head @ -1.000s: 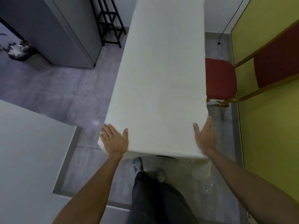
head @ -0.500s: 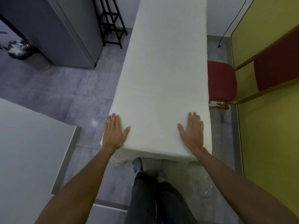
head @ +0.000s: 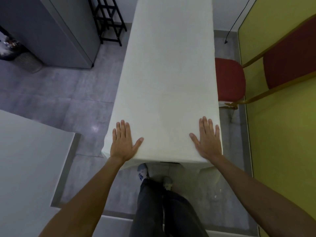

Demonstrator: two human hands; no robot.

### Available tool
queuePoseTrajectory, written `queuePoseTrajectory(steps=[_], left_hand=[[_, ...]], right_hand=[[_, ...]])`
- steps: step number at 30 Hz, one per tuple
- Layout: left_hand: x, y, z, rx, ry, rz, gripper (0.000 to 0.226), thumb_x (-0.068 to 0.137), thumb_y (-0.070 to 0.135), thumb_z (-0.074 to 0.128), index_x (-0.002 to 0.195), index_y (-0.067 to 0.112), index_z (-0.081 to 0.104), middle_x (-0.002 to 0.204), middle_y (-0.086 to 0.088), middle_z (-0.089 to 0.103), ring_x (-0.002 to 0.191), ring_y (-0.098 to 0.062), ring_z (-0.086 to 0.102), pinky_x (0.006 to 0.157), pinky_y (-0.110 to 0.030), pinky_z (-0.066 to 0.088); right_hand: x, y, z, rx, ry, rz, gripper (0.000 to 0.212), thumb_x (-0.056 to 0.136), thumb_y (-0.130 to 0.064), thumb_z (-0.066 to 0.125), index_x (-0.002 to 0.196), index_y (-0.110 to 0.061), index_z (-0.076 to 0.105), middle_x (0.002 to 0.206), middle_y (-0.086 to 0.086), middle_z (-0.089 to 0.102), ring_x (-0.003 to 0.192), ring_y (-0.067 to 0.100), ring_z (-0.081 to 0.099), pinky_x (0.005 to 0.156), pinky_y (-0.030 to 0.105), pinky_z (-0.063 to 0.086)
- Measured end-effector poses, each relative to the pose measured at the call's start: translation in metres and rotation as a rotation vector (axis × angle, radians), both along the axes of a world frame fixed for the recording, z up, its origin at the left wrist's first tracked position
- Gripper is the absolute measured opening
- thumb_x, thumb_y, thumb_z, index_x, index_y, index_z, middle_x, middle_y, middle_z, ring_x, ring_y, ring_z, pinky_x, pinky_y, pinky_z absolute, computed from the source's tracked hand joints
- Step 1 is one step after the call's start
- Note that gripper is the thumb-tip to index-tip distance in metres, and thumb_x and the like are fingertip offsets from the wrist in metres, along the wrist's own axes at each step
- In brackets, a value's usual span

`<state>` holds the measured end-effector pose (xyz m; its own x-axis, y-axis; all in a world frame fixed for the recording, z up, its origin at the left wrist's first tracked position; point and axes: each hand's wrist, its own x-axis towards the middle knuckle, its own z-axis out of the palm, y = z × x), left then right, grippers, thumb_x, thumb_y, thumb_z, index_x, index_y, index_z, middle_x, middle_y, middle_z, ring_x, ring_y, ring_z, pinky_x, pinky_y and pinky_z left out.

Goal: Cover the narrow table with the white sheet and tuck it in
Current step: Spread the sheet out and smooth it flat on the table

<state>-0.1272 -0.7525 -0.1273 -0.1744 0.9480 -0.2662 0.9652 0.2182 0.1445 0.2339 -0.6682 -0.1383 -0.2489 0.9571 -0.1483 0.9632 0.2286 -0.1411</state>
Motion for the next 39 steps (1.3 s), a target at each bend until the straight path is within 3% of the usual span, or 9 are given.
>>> queuePoseTrajectory(steps=[11,16,20,26,39], left_hand=[[0.039,-0.006,0.01,-0.019,-0.047,0.039,0.097,0.091,0.076,0.011,0.153,0.005,-0.01,0.16,-0.017,-0.017,0.147,-0.03,-0.019,0.121,-0.047,-0.005],[0.007,0.001,0.008,0.013,-0.031,0.031,0.095,0.091,0.076,0.013,0.155,0.007,-0.006,0.162,-0.014,-0.011,0.149,-0.028,-0.014,0.122,-0.047,-0.003],[-0.026,0.021,0.007,0.046,-0.016,-0.034,0.094,0.092,0.074,0.011,0.155,0.005,-0.001,0.162,-0.015,-0.006,0.15,-0.029,-0.009,0.122,-0.046,0.001],[-0.05,0.025,-0.003,0.014,-0.035,0.014,0.098,0.088,0.077,0.011,0.155,0.006,0.003,0.163,-0.013,-0.003,0.15,-0.032,-0.002,0.121,-0.05,0.006],[-0.023,0.002,-0.001,0.017,-0.036,0.004,0.093,0.091,0.075,0.01,0.154,0.008,-0.009,0.161,-0.011,-0.017,0.148,-0.026,-0.02,0.121,-0.046,-0.004]], right_hand=[[0.033,0.008,0.001,-0.012,0.022,0.015,0.084,0.098,-0.067,0.019,0.16,-0.012,0.005,0.168,0.007,0.003,0.155,0.025,-0.002,0.122,0.059,0.007],[0.005,0.007,0.01,0.006,0.03,-0.029,0.089,0.097,-0.068,0.024,0.159,-0.006,0.008,0.167,0.014,0.009,0.154,0.029,0.005,0.124,0.054,0.005],[-0.034,0.004,0.007,-0.034,0.1,0.014,0.087,0.098,-0.068,0.019,0.159,-0.007,0.0,0.167,0.013,0.0,0.155,0.027,-0.003,0.125,0.05,0.004],[-0.023,-0.003,-0.001,0.003,0.015,0.033,0.086,0.101,-0.066,0.023,0.159,-0.006,0.002,0.167,0.012,-0.001,0.155,0.028,-0.003,0.124,0.055,0.006],[0.007,0.002,0.003,-0.009,-0.005,0.045,0.089,0.098,-0.07,0.022,0.159,-0.009,0.004,0.168,0.008,0.002,0.155,0.026,-0.001,0.124,0.053,0.004]])
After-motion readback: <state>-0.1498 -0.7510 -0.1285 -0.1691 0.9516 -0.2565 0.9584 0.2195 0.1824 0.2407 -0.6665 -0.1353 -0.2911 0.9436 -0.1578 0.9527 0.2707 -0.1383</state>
